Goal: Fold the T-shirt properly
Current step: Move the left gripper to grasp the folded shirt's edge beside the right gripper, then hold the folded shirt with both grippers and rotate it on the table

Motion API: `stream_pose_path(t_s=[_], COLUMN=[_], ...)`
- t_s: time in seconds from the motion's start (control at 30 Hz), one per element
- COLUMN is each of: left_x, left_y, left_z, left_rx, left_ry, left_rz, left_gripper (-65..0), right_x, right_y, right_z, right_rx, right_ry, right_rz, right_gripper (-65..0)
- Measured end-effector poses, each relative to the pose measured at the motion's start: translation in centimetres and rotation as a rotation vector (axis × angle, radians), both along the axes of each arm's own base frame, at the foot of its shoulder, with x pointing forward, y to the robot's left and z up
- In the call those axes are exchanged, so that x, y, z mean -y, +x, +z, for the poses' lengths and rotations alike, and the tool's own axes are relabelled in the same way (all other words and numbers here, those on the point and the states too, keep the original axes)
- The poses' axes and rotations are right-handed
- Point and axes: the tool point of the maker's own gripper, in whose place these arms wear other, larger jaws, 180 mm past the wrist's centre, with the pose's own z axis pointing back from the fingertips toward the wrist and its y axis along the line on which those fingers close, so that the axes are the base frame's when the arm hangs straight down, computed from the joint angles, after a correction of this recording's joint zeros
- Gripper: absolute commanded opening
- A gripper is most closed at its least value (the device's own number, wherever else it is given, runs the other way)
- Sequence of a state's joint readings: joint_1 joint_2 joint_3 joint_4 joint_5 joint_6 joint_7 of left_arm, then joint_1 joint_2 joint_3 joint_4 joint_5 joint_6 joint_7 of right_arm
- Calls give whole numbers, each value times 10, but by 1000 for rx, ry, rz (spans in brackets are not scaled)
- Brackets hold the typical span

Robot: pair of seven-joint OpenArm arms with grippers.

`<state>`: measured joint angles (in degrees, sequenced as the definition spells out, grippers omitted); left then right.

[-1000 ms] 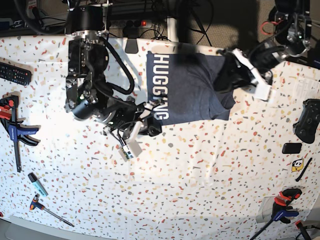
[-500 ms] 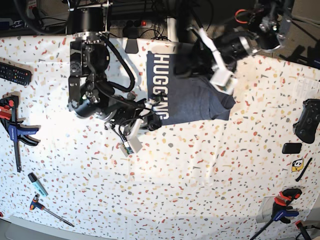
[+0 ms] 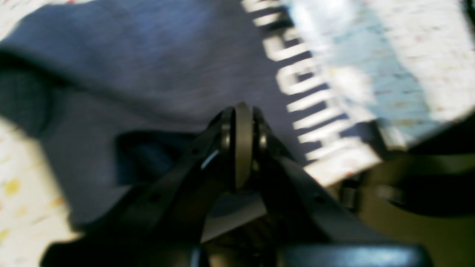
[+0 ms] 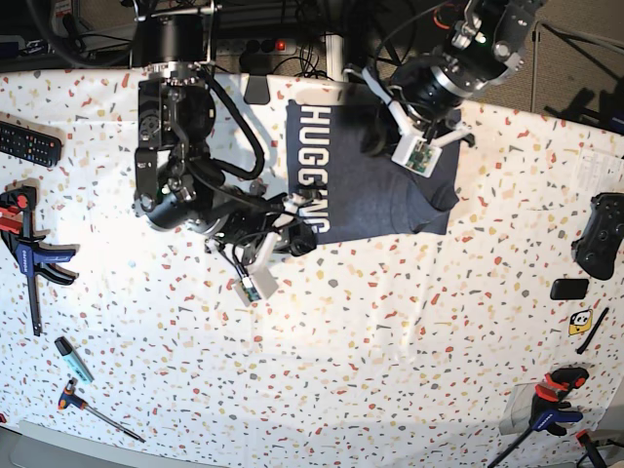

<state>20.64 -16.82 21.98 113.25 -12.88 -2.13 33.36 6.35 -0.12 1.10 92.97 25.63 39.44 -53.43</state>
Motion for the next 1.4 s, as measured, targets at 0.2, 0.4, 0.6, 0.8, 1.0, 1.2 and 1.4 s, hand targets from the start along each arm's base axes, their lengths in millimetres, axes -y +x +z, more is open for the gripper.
stream_pose_path(t_s=[0.2,0.4,0.6,0.8,1.0,1.2,1.4], left_x=[-60,-110,-157,-144,-79,-57,-72], left_y=[18,14,23,28,12,-17,-24], left_z=[-8,-14,1,20,49,38,6], left_rx=[16,24,99,101,99,-7,-34], left_ry=[203,358,429,223,-55,-115,-108], left_rz=[127,214,326,354,126,9,75], left_gripper=[-650,-650,-650,-650,-650,-650,-650], right_x=[0,0,-1,-3,-2,-1,11], right_y=[0,0,0,0,0,1,6], right_z=[0,0,1,4,3,2,-19], right_rx=[0,0,1,2,4,9,3], right_ry=[-1,3,4,29,21,8,-73], right_rz=[0,0,1,4,2,-3,-34], right_gripper=[-650,-650,-650,-650,-650,-650,-650])
